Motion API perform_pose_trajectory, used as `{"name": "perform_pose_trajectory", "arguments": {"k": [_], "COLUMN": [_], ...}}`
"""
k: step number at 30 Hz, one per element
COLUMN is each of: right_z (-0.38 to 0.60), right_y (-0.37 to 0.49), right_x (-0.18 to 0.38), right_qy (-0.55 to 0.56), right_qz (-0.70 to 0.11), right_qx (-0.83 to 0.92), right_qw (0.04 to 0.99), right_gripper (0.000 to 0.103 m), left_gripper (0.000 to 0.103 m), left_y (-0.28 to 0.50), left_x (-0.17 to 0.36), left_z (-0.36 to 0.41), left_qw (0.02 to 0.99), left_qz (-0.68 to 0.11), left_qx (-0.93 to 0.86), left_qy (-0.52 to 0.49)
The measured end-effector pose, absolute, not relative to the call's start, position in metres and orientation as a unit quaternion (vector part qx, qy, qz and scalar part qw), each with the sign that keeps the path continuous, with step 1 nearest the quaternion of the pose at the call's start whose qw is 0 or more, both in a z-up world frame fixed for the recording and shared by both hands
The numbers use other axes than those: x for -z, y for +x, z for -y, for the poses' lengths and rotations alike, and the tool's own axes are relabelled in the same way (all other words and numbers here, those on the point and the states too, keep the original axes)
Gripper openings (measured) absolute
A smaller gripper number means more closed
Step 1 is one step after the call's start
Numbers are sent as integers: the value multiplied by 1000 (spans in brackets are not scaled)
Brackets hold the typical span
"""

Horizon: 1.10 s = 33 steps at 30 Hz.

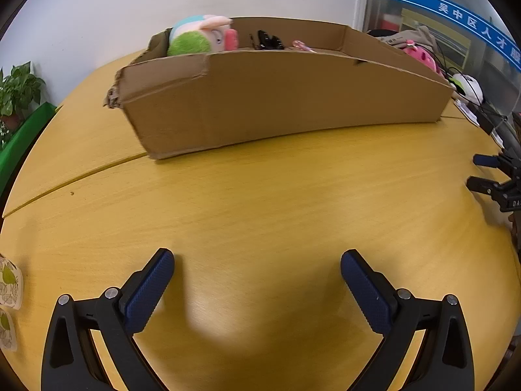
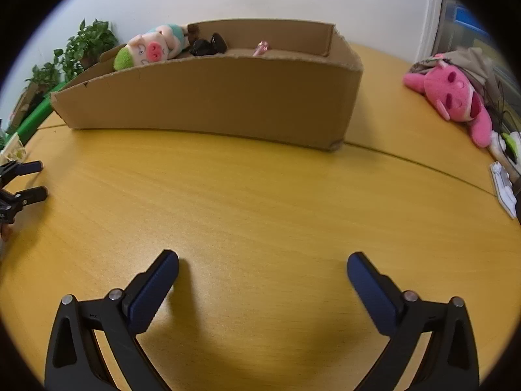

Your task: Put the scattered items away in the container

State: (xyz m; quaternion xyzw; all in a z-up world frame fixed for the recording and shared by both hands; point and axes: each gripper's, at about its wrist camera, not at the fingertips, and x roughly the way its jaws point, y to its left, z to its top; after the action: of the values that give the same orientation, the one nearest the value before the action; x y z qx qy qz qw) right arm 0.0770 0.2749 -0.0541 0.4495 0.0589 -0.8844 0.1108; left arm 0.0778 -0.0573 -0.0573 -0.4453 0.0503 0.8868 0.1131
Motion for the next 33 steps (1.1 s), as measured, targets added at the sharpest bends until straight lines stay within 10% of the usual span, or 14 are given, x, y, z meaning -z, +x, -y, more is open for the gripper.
{"name": "perform_pose_trajectory", "arguments": {"k": [33], "right_z": [-279], "right_y": [70], "right_x": [50], "right_qy": [448], "right_qz": [-84], "right_qx": [875], "right_qw": [162], "right_gripper": [103], "left_gripper": [103], "left_y": [57], "left_x": [52], "left_z": [72], "left_qw": [129], "left_qz": [-60], "left_qx": [-882], "left_qy": [-450]}}
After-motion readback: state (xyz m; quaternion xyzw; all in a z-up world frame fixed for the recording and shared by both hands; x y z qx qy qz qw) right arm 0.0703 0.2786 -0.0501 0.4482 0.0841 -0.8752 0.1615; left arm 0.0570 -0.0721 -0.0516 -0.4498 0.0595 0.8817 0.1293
